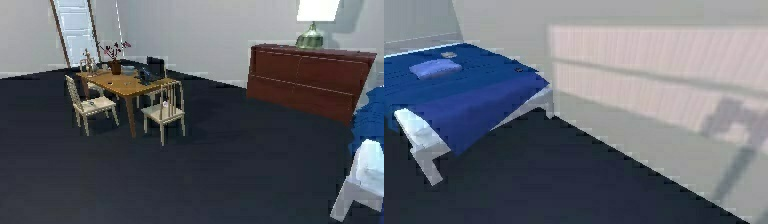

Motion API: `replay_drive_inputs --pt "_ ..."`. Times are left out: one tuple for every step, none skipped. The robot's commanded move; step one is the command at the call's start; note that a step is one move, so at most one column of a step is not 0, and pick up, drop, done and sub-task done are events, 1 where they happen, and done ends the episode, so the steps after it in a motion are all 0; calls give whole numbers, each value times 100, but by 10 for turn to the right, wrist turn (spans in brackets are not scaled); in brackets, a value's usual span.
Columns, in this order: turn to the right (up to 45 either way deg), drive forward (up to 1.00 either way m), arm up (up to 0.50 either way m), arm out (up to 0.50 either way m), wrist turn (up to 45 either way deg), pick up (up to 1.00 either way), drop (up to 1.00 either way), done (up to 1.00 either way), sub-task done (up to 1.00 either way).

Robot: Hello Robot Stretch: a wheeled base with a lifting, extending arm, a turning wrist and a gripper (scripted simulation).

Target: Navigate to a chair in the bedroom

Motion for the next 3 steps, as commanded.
replay_drive_inputs --pt "-30 0 0 0 0 0 0 0 0" --pt "0 45 0 0 0 0 0 0 0" --pt "-210 0 0 0 0 0 0 0 0"
